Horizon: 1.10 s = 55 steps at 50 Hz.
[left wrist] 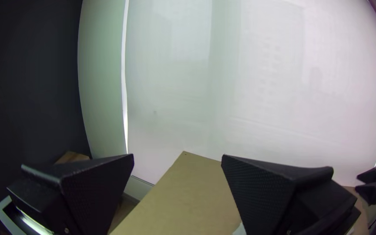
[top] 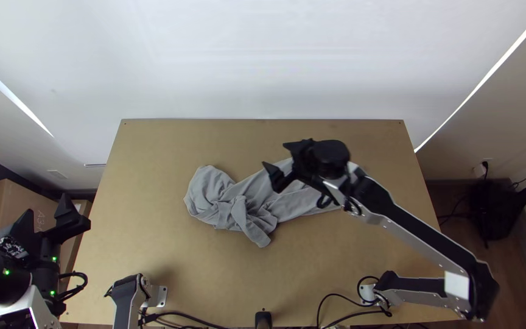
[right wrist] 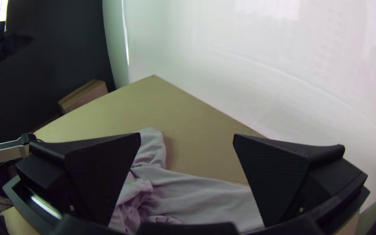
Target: Fold the t-shirt
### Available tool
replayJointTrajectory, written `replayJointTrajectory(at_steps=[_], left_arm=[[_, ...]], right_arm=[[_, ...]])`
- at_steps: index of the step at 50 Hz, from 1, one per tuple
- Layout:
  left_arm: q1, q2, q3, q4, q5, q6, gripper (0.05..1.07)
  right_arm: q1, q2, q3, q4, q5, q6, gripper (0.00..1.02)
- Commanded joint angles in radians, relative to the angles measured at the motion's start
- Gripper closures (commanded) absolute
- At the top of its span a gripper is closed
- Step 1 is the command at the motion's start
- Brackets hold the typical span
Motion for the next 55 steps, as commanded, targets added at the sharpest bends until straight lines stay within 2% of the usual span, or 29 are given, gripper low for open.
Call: replayJointTrajectory(at_steps=[1, 5, 14, 22, 33, 40, 43, 55], left_arm=[[0.003, 0.026, 0.025, -0.009, 0.014, -0.038, 0.09], [-0.001, 0.041, 0.022, -0.015, 0.016, -0.038, 0.09], [-0.003, 0.078, -0.004, -0.032, 0.043, -0.040, 0.10], [0.000, 0.098, -0.024, -0.046, 0.048, -0.057, 0.10], [0.002, 0.124, -0.010, -0.055, 0.080, -0.060, 0.10], [0.002, 0.140, 0.004, -0.073, 0.088, -0.058, 0.10], [0.003, 0.143, 0.004, -0.077, 0.086, -0.058, 0.10], [0.016, 0.143, -0.004, -0.083, 0.086, -0.055, 0.10]], right_arm=[[0.055, 0.121, 0.124, -0.053, -0.001, 0.036, 0.05], [0.087, 0.199, 0.193, -0.070, -0.001, 0.040, 0.05], [0.136, 0.397, 0.410, -0.138, 0.000, 0.108, 0.05], [0.147, 0.566, 0.593, -0.184, -0.001, 0.232, 0.05], [0.159, 0.805, 0.907, -0.351, -0.006, 0.388, 0.05], [0.164, 0.910, 1.015, -0.366, -0.066, 0.467, 0.05], [0.165, 0.933, 1.018, -0.325, -0.087, 0.476, 0.05], [0.173, 1.031, 1.019, -0.231, -0.095, 0.477, 0.05]])
